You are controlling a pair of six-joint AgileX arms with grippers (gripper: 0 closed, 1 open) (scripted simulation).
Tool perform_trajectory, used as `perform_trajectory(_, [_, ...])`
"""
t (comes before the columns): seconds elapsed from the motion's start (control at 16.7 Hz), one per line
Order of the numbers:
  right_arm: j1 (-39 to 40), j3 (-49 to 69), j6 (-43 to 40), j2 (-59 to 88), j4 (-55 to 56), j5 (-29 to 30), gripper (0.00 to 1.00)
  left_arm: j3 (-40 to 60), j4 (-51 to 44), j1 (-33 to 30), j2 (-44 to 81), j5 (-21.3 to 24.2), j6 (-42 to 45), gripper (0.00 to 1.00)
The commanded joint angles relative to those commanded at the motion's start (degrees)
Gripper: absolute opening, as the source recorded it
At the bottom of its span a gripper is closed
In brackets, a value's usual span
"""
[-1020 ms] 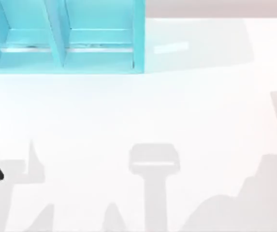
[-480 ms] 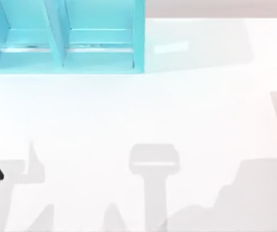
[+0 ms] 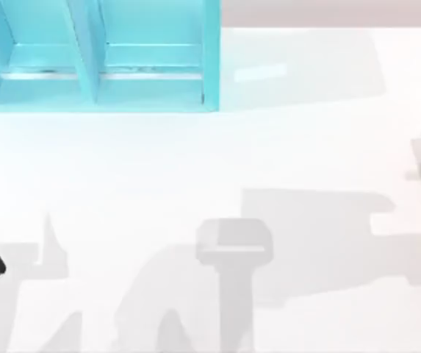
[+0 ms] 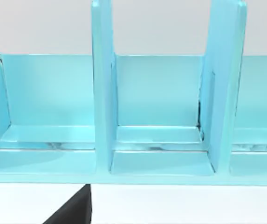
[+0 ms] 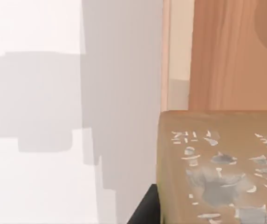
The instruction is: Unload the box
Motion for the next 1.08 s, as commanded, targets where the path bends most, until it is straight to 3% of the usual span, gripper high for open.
perform_trajectory(0.36, [28.79,-0.25,29.06,6.90,7.39,0.44,0.00,0.00,0.00,0.00,0.00,0.00,0.00,1.00])
perform_trajectory(0.54, [38.11,-1.01,38.41,8.90,10.68,0.61,0.00,0.00,0.00,0.00,0.00,0.00,0.00,1.00])
perform_trajectory(0.72, [41.94,-1.59,42.26,9.61,12.42,0.69,0.00,0.00,0.00,0.00,0.00,0.00,0.00,1.00])
perform_trajectory(1.08, [41.91,-2.27,42.43,9.86,13.39,0.59,0.00,0.00,0.00,0.00,0.00,0.00,0.00,1.00])
